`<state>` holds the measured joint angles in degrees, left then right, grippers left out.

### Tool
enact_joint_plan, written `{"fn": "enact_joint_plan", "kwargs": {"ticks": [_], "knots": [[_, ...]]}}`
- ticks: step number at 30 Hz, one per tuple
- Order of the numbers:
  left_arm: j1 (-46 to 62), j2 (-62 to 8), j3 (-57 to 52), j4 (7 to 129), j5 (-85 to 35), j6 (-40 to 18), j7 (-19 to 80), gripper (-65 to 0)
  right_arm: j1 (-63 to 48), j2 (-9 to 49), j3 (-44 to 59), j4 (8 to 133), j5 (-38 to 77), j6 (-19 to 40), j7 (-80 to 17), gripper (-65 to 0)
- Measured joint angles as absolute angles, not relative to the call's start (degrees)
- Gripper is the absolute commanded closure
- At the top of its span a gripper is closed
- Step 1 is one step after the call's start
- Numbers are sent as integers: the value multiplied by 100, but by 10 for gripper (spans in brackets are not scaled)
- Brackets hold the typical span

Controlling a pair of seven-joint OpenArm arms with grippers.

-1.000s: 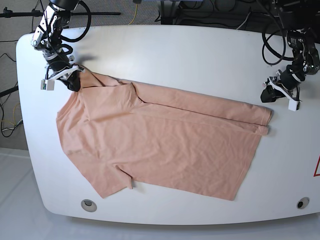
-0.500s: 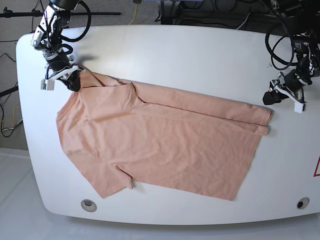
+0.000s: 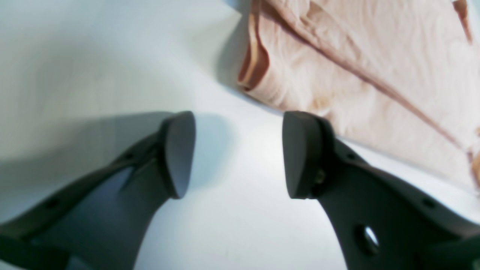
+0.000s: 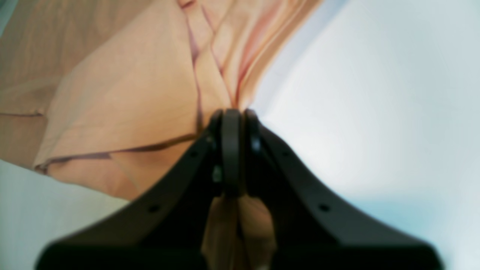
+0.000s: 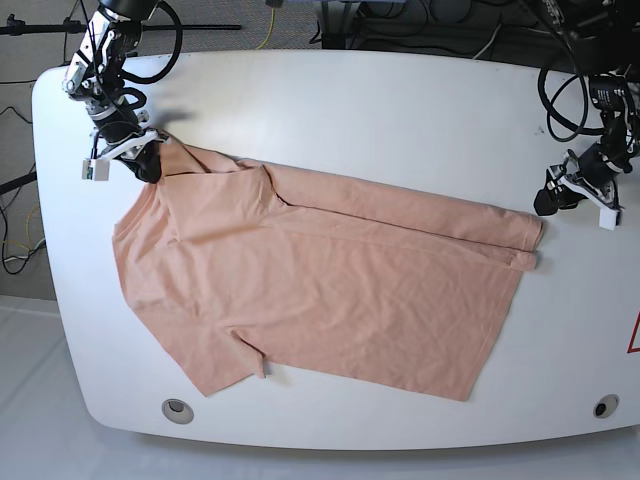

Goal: Fold the T-shirt properly
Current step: 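Pull the held shirt corner with the left gripper away from the right gripper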

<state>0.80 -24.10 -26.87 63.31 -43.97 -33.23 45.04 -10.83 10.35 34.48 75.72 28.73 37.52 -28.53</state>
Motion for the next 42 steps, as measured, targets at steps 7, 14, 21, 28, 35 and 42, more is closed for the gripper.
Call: {"fn": "enact_joint_plan", "kwargs": {"ticks": [7,14,21,28,35,42], "knots": [[113,-2423,-2687,6386,-4329,-3306,4512,-366,-1083,1035,3446,7575,2873,3750,-2853,0],[93,-2418,-2757,6388,-4171,-3260,4414,-375,-1066,1039,3479,7531,2875,3776,-2847,0],[-69,-2381,-2749,6230,-4110,-3282,4309,-383,-1057,1046,3476,7531,2875,3798,-2864,0],[-294,-2239,-2689,6034,-4101,-3352,4246,-346,-1052,1048,3476,7531,2877,3800,-2888,0],[-429,-2270,-2689,5655,-4209,-3350,4246,-48,-1052,1046,3476,7520,2875,3820,-2867,0],[-427,-2265,-2626,5642,-4233,-3339,4451,0,-1052,1048,3476,7522,2875,3844,-2867,0]]}}
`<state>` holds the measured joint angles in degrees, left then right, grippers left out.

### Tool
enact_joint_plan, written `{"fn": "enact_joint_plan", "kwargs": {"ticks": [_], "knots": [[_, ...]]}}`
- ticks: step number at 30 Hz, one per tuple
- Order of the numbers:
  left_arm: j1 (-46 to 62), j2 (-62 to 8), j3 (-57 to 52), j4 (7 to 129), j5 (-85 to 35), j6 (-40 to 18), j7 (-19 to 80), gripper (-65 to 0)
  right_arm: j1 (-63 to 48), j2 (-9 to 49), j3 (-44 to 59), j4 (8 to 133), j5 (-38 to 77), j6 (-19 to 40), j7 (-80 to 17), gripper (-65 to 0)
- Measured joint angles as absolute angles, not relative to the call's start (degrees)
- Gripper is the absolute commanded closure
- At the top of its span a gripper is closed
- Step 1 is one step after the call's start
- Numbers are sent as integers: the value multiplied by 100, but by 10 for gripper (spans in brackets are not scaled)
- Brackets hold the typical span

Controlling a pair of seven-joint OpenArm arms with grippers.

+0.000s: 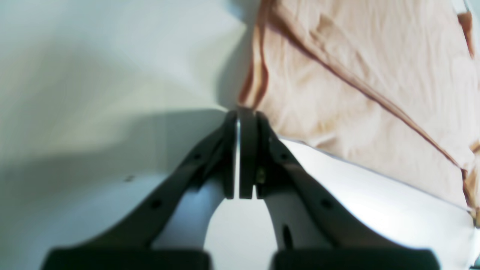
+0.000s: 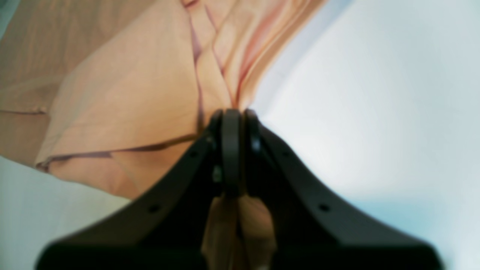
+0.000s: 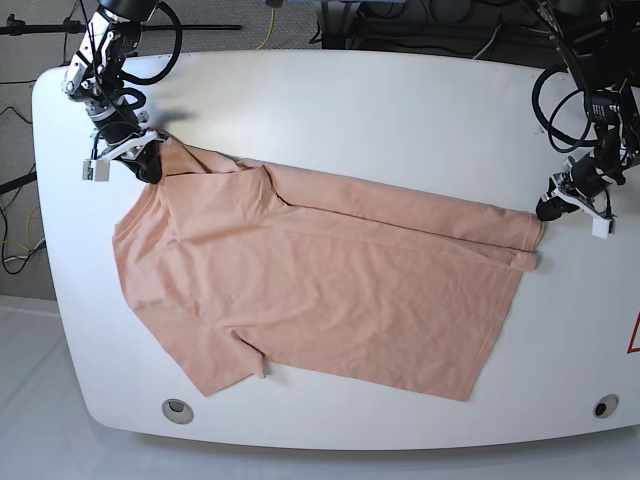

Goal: Fold the T-shirt properly
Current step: 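Pull the held shirt corner with the left gripper away from the right gripper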

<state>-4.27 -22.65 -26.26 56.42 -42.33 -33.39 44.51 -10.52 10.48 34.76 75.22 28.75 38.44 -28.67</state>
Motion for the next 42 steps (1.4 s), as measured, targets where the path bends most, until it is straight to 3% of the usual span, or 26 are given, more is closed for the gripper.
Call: {"fn": "enact_joint_plan", "kwargs": {"ticks": [28,42], "knots": [[-246,-2130,-2585,5942,-4091,-3347,4303,0,-1055,1044,3461,7533,2873,3883,-2895,0],[270,-2217,-2543,6650,-4095,-3232,4460,-15,-1074,1041,3441,7540,2875,3927,-2908,0]]}}
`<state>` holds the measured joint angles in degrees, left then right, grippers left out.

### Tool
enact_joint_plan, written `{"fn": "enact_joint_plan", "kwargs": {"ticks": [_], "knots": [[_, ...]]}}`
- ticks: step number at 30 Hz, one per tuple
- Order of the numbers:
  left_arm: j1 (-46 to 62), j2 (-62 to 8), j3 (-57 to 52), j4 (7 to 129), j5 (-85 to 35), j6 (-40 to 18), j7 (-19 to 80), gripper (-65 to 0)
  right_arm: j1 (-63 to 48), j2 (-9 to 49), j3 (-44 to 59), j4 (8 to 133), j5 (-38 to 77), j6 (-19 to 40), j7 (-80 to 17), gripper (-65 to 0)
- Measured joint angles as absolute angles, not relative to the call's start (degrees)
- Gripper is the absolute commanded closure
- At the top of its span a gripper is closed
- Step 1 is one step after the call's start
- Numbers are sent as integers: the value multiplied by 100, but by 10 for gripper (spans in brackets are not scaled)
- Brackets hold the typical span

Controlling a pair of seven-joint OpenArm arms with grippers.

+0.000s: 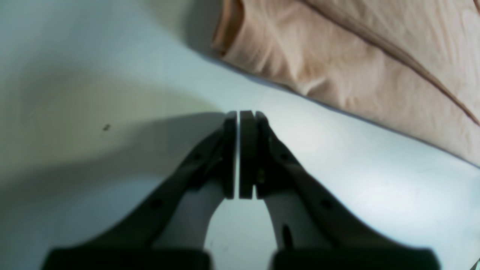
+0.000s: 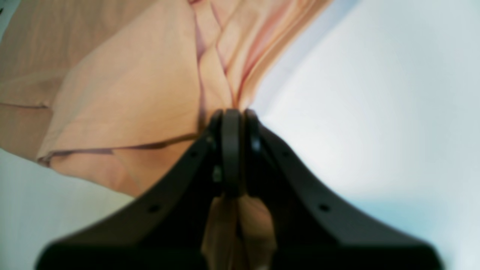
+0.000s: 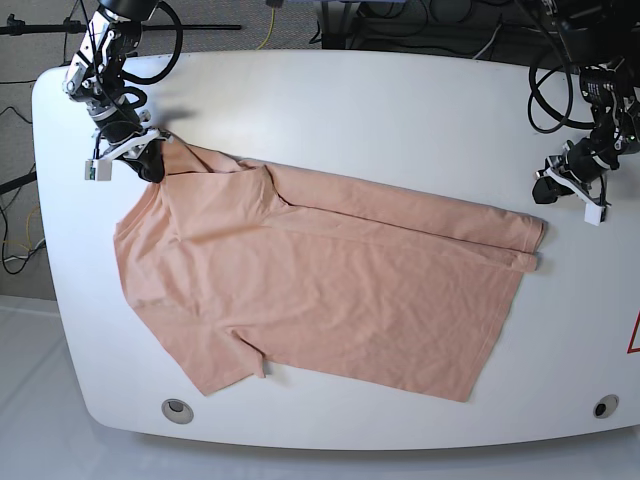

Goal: Fold the T-shirt properly
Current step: 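Pull the held shirt corner with the left gripper away from the right gripper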

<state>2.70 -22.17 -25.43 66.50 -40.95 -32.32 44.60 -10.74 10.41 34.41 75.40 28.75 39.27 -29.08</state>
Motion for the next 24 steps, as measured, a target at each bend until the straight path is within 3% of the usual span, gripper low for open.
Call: {"fn": "enact_joint_plan", "kwargs": {"ticks": [2,6,8,22,24], "knots": [[239,-2231,-2541,6648,-4095,-3208,4536,-193,-1085,1037,3439,7546,2875,3927,-2908,0],[126,-2292,-2491,6558,-4211,-3085,4543,-324,-1087,1035,3439,7544,2897,3948,-2888,0],[73,-2316,-2488,6536,-4204,-3024,4519,-355,-1087,1035,3439,7531,2904,3970,-2880,0],[82,-2357,-2484,6600,-4095,-2637,4392,-297,-1138,1033,3413,7531,2945,4012,-2810,0],[80,-2359,-2484,6587,-4093,-2661,4388,-252,-1135,1031,3415,7531,2943,4010,-2810,0]]}}
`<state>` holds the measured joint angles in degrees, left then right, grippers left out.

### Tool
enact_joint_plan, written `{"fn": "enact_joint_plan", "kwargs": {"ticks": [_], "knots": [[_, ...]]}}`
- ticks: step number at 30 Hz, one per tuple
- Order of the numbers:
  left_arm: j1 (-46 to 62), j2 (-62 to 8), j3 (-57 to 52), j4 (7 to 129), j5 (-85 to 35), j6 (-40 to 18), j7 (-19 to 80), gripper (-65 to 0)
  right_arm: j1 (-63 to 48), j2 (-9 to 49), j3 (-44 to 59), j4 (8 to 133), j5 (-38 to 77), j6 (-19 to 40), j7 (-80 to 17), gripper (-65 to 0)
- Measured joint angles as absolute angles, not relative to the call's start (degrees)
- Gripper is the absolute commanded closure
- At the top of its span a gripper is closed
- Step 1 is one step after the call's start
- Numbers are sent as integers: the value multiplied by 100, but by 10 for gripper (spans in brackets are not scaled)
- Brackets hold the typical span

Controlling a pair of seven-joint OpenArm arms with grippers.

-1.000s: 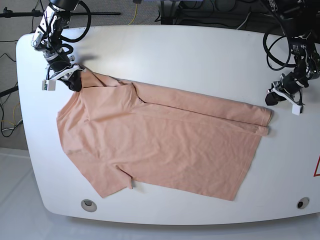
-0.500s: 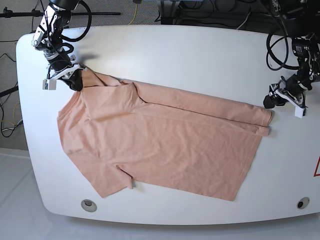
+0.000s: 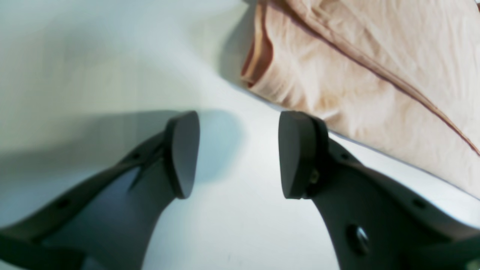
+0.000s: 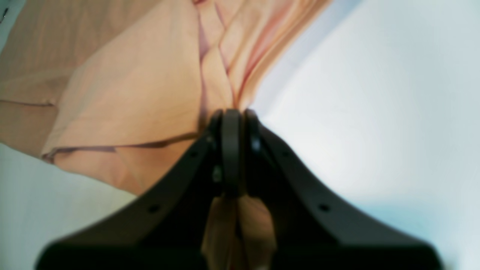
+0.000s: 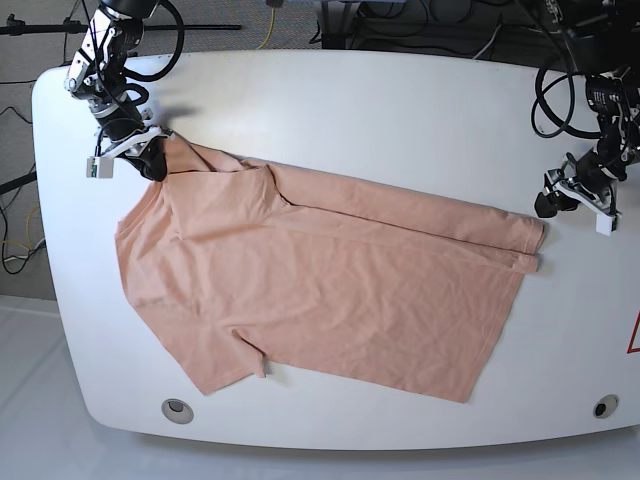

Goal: Fold the T-shirt properly
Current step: 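Pull the held shirt corner with the left gripper away from the right gripper, then hold the shirt with both grippers while shifting the left gripper along the edge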

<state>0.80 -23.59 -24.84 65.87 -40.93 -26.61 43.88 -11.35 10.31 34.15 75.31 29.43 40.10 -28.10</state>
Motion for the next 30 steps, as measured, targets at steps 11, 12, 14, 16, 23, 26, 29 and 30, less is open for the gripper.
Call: {"fn": "enact_joint_plan", "kwargs": {"ticks": [11,12,14,16,23,26,29,30], "knots": [[-75,-2329,-2436,6414,-4051,-2744,4359,-252,-1120,1031,3424,7526,2943,4012,-2829,0],[-89,-2329,-2438,6399,-4049,-2738,4362,-258,-1120,1033,3424,7526,2941,4012,-2829,0],[-119,-2327,-2440,6381,-4051,-2624,4353,-258,-1122,1031,3420,7529,2941,4012,-2825,0],[-167,-2324,-2449,6348,-4049,-2578,4348,-253,-1129,1031,3406,7529,2943,4010,-2821,0],[-259,-2324,-2447,6215,-4040,-2543,4348,-180,-1129,1028,3402,7531,2945,4012,-2823,0],[-307,-2327,-2425,6106,-4058,-2526,4305,-154,-1120,1031,3417,7524,2945,4012,-2825,0],[-360,-2324,-2421,6036,-4056,-2523,4309,-128,-1120,1028,3417,7520,2945,4012,-2823,0],[-379,-2324,-2421,6018,-4056,-2523,4311,-118,-1118,1028,3417,7520,2947,4012,-2823,0]]}}
